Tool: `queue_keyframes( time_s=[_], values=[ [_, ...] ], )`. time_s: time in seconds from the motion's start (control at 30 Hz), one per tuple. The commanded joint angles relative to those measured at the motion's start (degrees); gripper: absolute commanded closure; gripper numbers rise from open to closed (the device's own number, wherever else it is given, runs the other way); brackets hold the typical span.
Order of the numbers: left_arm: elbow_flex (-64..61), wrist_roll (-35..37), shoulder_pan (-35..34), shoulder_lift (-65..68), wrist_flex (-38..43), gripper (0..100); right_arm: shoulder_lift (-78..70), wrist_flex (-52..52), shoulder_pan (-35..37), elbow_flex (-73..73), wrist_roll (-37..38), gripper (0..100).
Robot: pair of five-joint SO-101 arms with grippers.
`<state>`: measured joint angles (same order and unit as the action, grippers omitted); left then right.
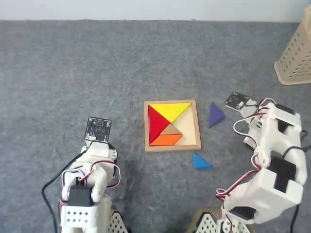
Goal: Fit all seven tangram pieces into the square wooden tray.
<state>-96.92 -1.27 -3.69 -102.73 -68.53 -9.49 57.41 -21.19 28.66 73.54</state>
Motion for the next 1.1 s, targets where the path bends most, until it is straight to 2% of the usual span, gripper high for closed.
queue_keyframes(
  time_s=[0.0, 0.1, 0.23, 0.4, 0.47, 0.63, 0.83, 1.07],
  values=[
    [0.3, 0.5, -0.4, -0.2, -0.3, 99, -0.7, -0.3, -2.0, -1.8, 0.2, 88.6],
    [0.3, 0.5, -0.4, -0.2, -0.3, 99, -0.7, -0.2, -2.1, -3.6, -1.8, 94.3],
    [0.3, 0.5, -0.4, -0.2, -0.3, 99, -0.6, 4.9, -1.5, -9.5, -8.5, 94.6],
    [0.3, 0.5, -0.4, -0.2, -0.3, 99, -0.6, 17.8, 4.9, -18.1, -9.1, 95.0],
    [0.3, 0.5, -0.4, -0.2, -0.3, 99, -0.6, 20.4, 8.7, -20.4, -12.3, 95.0],
    [0.3, 0.5, -0.4, -0.2, -0.3, 99, -0.6, 20.4, 22.2, -24.1, -27.5, 95.0],
    [0.3, 0.5, -0.4, -0.2, -0.3, 99, -1.1, 18.0, 38.2, -24.8, -38.9, 95.0],
    [0.3, 0.5, -0.4, -0.2, -0.3, 99, -4.2, 10.2, 44.2, -24.4, -45.1, 95.0]
  ],
)
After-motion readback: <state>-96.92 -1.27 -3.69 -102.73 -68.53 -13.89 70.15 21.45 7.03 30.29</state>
